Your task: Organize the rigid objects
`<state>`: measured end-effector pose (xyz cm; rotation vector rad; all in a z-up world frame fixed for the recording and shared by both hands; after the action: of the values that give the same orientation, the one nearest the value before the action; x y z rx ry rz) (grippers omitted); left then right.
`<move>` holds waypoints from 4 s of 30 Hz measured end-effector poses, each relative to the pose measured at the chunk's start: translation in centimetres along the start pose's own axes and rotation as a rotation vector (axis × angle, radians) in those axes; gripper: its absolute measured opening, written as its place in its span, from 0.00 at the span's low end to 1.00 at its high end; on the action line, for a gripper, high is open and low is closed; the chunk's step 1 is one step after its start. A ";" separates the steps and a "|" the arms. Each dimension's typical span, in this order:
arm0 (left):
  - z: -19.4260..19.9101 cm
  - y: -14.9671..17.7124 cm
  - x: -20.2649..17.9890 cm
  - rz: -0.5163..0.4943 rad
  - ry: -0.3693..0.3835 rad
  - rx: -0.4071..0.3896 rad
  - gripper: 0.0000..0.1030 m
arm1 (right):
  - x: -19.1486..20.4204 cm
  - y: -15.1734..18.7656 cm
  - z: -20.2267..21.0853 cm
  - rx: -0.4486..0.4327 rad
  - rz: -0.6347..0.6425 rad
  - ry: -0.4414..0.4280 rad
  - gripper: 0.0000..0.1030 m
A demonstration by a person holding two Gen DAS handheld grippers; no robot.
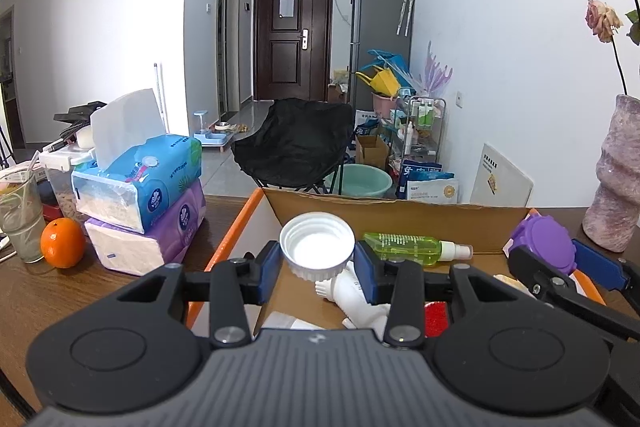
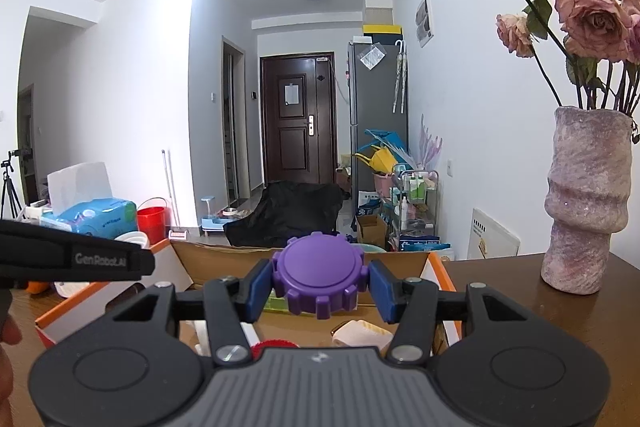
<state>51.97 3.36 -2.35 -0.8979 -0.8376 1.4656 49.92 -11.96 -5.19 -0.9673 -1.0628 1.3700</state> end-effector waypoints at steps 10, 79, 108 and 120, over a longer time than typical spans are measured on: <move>0.5 -0.3 0.6 0.020 -0.045 -0.027 1.00 | -0.6 0.0 0.0 0.002 -0.005 0.044 1.00; 34.8 10.1 0.0 -0.029 -0.024 -0.034 1.00 | -2.4 1.3 33.9 -0.006 -0.030 0.013 1.00; 48.6 17.4 0.7 -0.010 -0.017 -0.075 1.00 | -1.1 4.9 50.1 -0.053 0.050 0.004 1.00; 49.1 17.7 0.8 -0.011 -0.016 -0.079 1.00 | -1.0 5.0 50.7 -0.059 0.055 0.003 1.00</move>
<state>0.21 2.53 3.93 -0.9396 -0.9169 1.4399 -0.04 -16.60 3.43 -1.0483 -1.0865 1.3878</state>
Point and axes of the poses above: each gripper's, at about its wrist camera, not at the fingertips, and z roughly against the way its jaws point, x to its left, y to its underside, the point moved 2 cm from there along -z, roughly the way its jaws point, and after that the axes turned 6 degrees about y, right-handed, at the moved point
